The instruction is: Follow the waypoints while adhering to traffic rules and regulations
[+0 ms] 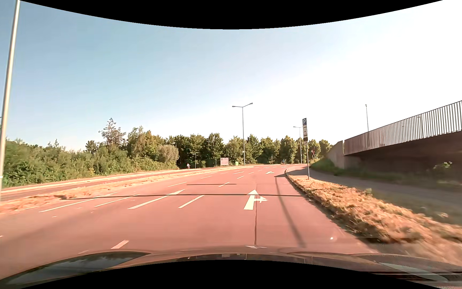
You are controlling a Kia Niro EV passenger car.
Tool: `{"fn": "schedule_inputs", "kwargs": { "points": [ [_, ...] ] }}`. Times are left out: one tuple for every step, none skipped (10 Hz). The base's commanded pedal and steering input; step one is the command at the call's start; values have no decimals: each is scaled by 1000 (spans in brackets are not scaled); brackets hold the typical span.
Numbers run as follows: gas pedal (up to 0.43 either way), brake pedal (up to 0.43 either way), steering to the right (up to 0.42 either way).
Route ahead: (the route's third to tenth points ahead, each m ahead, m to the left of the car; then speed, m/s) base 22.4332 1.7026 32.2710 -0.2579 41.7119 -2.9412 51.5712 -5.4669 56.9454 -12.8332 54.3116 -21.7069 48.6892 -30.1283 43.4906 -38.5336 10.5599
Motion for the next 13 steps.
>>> {"fn": "schedule_inputs", "kwargs": {
  "points": [
    [169, 12, 31],
    [157, 12, 30],
    [138, 12, 30],
    [138, 12, 30],
    [118, 12, 30],
    [110, 12, 29],
    [98, 12, 29],
    [87, 12, 29],
    [87, 12, 29],
    [67, 12, 29],
    [67, 6, 29],
    [47, 6, 29],
    [39, 12, 30]
  ]
}}
